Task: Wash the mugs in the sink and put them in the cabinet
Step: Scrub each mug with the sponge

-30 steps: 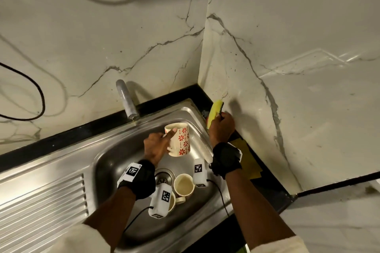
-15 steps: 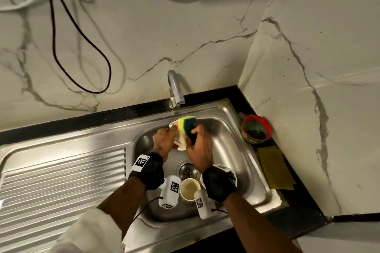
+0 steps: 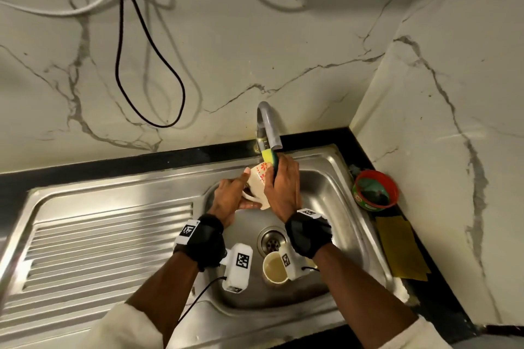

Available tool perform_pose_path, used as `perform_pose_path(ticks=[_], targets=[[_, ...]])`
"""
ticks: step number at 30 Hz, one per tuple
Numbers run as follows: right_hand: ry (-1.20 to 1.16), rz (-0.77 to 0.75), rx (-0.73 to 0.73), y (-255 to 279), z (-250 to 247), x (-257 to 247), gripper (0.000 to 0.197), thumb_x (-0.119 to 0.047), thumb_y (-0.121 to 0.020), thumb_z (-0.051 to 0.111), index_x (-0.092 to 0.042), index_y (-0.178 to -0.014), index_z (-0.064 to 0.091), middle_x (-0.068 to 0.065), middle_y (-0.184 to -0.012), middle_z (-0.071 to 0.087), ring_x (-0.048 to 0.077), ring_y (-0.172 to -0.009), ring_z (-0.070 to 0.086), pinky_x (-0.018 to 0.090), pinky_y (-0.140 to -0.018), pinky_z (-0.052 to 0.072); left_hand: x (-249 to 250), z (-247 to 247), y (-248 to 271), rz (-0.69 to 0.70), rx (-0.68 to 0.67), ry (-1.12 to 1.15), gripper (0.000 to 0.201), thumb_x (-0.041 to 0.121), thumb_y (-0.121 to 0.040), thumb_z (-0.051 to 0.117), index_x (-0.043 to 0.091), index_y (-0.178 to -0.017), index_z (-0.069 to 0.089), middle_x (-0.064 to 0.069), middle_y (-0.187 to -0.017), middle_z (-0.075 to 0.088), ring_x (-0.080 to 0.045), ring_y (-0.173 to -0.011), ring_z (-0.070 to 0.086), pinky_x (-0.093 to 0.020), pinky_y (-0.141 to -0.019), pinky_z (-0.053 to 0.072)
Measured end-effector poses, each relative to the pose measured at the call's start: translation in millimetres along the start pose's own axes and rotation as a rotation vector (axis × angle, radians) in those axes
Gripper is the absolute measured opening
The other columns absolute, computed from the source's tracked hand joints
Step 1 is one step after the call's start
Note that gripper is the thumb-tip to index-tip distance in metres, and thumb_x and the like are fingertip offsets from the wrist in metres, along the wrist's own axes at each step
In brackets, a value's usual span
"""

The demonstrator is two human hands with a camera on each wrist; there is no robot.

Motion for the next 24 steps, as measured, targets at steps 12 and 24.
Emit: perform_pose_path(ticks=[12, 24], targets=[[-0.113, 0.010, -0.242, 25.2, 39.7, 10.6, 0.039, -0.032, -0.102, 0.041, -0.005, -0.130, 0.046, 0.014, -0.129, 0.051, 0.026, -0.120, 0.050, 0.024, -0.097, 0.038, -11.0, -19.3, -0.2, -0.058, 0.060, 0.078, 0.035, 0.032, -0.101, 0.051, 0.001, -0.111, 0.064, -0.024, -0.095, 0.067, -0.039, -0.082, 0.070, -0.044, -0.063, 0.062], [0.112, -0.282, -0.273, 20.7, 37.2, -17.0, 0.081, -0.011, -0.070, 0.082, -0.002, -0.141, 0.044, 0.020, -0.137, 0.045, 0.033, -0.128, 0.042, 0.041, -0.104, 0.045, 2.7, -11.6, 3.2, -0.047, 0.012, 0.107, 0.039, 0.033, -0.104, 0.045, 0.000, -0.108, 0.065, -0.020, -0.093, 0.070, -0.031, -0.081, 0.071, -0.036, -0.058, 0.059]])
Point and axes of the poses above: each hand's wrist, its own y-axis away from the middle knuckle, its own z-axis out of the palm, x = y × z, the point moved 7 cm from there along -y, towards the middle knuckle
